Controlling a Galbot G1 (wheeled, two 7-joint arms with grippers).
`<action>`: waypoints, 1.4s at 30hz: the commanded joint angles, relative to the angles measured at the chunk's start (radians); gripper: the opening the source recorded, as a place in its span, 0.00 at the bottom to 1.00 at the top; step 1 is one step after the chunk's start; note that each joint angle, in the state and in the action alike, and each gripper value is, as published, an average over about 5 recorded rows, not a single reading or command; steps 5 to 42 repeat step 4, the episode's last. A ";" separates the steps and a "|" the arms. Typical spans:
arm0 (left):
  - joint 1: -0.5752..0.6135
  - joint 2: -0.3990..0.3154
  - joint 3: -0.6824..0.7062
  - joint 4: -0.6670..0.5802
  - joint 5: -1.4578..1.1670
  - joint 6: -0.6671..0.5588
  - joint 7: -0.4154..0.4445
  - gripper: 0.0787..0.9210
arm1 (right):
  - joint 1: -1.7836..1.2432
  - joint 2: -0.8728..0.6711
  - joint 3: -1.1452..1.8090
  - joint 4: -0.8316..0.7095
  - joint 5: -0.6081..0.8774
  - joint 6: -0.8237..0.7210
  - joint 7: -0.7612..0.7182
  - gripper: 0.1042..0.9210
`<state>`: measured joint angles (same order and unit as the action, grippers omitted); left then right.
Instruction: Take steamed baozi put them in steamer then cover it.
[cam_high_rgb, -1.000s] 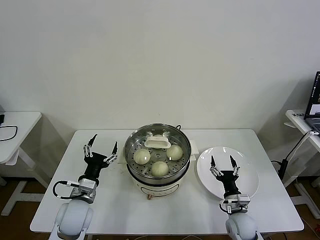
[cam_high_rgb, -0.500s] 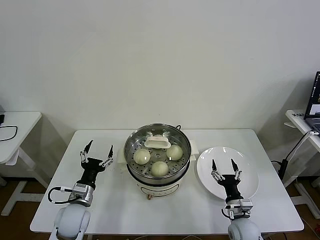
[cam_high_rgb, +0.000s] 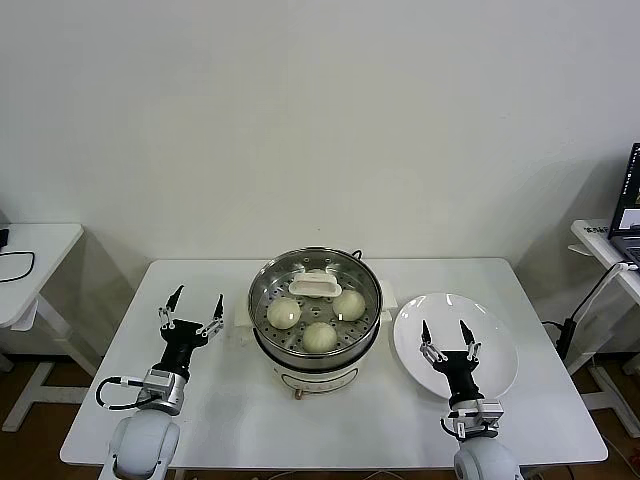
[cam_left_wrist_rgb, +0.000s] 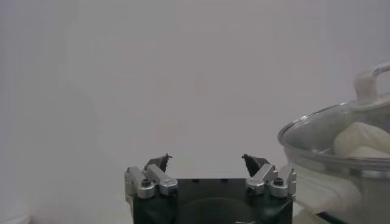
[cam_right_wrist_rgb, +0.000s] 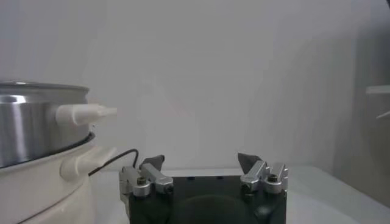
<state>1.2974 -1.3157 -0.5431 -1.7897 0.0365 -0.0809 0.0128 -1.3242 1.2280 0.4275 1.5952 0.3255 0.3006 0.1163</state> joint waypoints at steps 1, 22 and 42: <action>-0.004 0.001 -0.004 0.022 -0.012 -0.016 -0.001 0.88 | -0.001 0.001 -0.001 -0.001 -0.004 -0.005 0.003 0.88; -0.005 0.002 -0.004 0.023 -0.011 -0.018 -0.001 0.88 | 0.001 0.002 -0.001 -0.004 -0.006 -0.005 0.004 0.88; -0.005 0.002 -0.004 0.023 -0.011 -0.018 -0.001 0.88 | 0.001 0.002 -0.001 -0.004 -0.006 -0.005 0.004 0.88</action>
